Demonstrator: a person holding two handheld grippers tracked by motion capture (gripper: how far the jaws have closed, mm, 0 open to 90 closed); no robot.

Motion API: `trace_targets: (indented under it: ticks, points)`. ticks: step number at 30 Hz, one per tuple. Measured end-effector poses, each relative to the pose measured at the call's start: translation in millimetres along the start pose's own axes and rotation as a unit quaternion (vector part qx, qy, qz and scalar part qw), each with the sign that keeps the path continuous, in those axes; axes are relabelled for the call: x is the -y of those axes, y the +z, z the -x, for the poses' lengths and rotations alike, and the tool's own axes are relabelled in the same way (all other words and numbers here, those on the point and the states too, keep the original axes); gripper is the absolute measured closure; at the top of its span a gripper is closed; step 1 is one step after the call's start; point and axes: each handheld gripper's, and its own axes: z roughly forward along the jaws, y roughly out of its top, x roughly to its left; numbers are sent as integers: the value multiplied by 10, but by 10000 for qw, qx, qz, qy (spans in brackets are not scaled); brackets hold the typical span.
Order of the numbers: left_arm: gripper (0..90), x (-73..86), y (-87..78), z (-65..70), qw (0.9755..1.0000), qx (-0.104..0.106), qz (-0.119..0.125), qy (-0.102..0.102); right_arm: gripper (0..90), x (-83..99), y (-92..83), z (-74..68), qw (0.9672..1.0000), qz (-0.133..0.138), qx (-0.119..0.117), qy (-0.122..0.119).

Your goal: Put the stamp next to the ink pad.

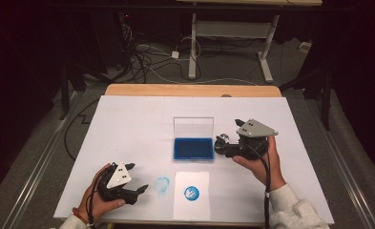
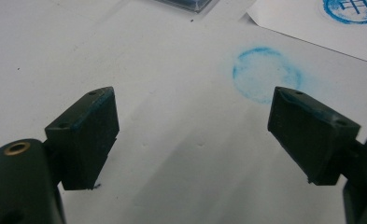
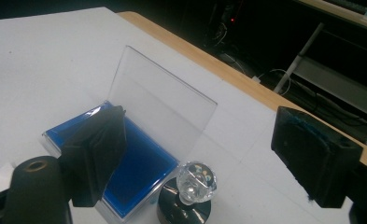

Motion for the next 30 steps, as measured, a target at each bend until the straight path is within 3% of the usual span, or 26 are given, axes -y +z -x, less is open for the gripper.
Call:
trace_targets:
  ticks: [6, 30]
  points:
    - [162, -1, 0, -1, 10000, -1, 0, 6, 186, -8, -72, -29, 9999, 35, -110, -92]
    - [162, -3, -4, 5, 10000, 2, 0, 25, 186, 64, -319, -150, 9993, 120, -99, -327]
